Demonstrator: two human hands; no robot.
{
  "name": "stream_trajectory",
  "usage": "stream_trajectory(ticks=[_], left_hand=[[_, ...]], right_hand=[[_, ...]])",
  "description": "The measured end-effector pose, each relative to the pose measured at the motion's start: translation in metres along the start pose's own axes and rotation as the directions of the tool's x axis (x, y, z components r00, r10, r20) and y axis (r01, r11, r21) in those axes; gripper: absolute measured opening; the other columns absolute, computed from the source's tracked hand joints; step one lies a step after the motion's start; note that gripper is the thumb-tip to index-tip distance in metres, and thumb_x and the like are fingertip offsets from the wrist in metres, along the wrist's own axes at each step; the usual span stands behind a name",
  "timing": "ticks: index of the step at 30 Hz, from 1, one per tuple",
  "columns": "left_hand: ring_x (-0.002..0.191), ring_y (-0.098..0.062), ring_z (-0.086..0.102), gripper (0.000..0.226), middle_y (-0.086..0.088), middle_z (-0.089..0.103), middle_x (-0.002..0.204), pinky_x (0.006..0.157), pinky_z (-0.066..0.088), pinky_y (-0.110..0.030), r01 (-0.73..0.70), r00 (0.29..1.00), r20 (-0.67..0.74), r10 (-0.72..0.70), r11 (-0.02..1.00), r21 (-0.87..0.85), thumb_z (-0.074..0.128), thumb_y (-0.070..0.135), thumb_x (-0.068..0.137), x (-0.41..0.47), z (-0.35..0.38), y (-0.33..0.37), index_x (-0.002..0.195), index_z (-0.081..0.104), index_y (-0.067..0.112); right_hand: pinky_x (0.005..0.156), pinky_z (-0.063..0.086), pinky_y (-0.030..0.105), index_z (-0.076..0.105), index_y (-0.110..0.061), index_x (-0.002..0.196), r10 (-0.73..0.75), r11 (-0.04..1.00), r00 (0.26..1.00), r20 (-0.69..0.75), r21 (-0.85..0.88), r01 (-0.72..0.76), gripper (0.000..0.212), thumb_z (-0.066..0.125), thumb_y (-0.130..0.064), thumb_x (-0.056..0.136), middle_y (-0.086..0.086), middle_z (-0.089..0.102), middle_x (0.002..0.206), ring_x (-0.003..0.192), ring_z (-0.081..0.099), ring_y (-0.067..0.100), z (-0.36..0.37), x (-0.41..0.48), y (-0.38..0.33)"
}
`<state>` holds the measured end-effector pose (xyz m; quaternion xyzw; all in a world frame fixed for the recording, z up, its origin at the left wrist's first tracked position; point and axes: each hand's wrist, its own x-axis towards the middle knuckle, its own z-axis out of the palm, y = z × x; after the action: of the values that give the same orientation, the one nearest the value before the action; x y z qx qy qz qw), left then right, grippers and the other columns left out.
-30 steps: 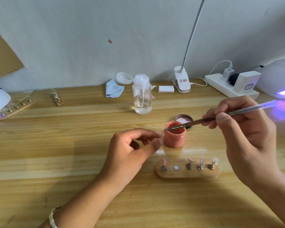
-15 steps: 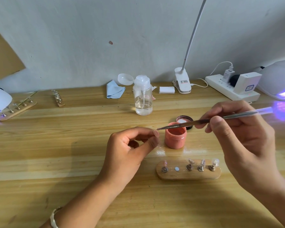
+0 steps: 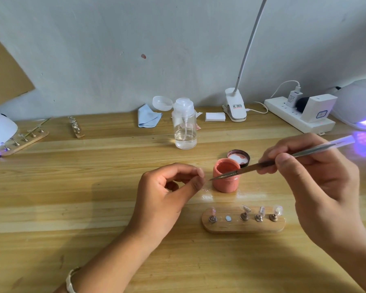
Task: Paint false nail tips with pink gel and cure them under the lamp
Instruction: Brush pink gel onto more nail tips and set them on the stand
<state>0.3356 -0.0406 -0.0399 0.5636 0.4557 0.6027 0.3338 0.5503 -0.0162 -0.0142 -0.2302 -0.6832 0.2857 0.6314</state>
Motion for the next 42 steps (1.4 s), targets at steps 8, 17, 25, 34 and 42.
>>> stream_trajectory(ticks=[8,17,25,34,42], left_hand=[[0.082,-0.020,0.072,0.011,0.001,0.077,0.085,0.072,0.055,-0.043,-0.005,1.000,0.016,0.005,0.999,0.035,0.080,0.021,0.075,-0.0008,0.0000,0.0021,0.086,0.078,0.020],[0.075,-0.011,0.066,0.015,0.006,0.077,0.084,0.060,0.047,-0.022,0.000,1.000,0.008,-0.001,0.997,0.071,0.082,0.013,0.078,0.0004,-0.0015,0.0011,0.083,0.079,0.026],[0.073,-0.009,0.064,0.018,0.007,0.076,0.083,0.056,0.046,-0.019,0.011,1.000,0.011,-0.012,0.995,0.098,0.082,0.010,0.078,0.0000,-0.0023,0.0037,0.084,0.079,0.026],[0.072,-0.008,0.063,0.020,0.007,0.076,0.082,0.056,0.044,-0.017,0.029,0.999,0.016,-0.031,0.994,0.105,0.081,0.008,0.077,0.0000,-0.0006,0.0059,0.082,0.080,0.027],[0.070,-0.010,0.062,0.017,0.005,0.077,0.080,0.057,0.045,-0.022,0.068,0.997,0.022,-0.071,0.993,0.092,0.080,0.006,0.076,-0.0014,-0.0004,0.0104,0.081,0.080,0.022]], right_hand=[[0.078,0.050,0.017,0.062,-0.021,0.099,-0.009,0.999,0.999,0.033,-0.038,0.010,0.007,0.056,-0.019,0.098,-0.014,0.068,0.092,0.082,0.068,0.007,0.0033,0.0005,-0.0007],[0.078,0.051,0.024,0.060,-0.022,0.095,-0.009,1.000,1.000,0.014,-0.027,0.009,0.006,0.056,-0.024,0.099,-0.011,0.067,0.090,0.082,0.068,0.014,0.0013,0.0001,-0.0013],[0.077,0.052,0.029,0.063,-0.017,0.095,-0.002,0.997,0.999,0.052,-0.078,0.006,0.009,0.055,-0.022,0.097,-0.011,0.067,0.088,0.083,0.069,0.018,0.0011,-0.0023,0.0012],[0.080,0.050,0.021,0.062,-0.021,0.100,-0.020,0.997,0.998,0.062,-0.075,0.024,0.008,0.054,-0.021,0.098,-0.014,0.068,0.093,0.085,0.068,0.011,0.0033,-0.0017,-0.0001],[0.072,0.052,0.043,0.062,-0.013,0.090,-0.042,0.991,0.999,0.011,-0.123,0.043,0.010,0.054,-0.018,0.095,-0.008,0.066,0.084,0.077,0.065,0.021,-0.0021,-0.0038,0.0026]])
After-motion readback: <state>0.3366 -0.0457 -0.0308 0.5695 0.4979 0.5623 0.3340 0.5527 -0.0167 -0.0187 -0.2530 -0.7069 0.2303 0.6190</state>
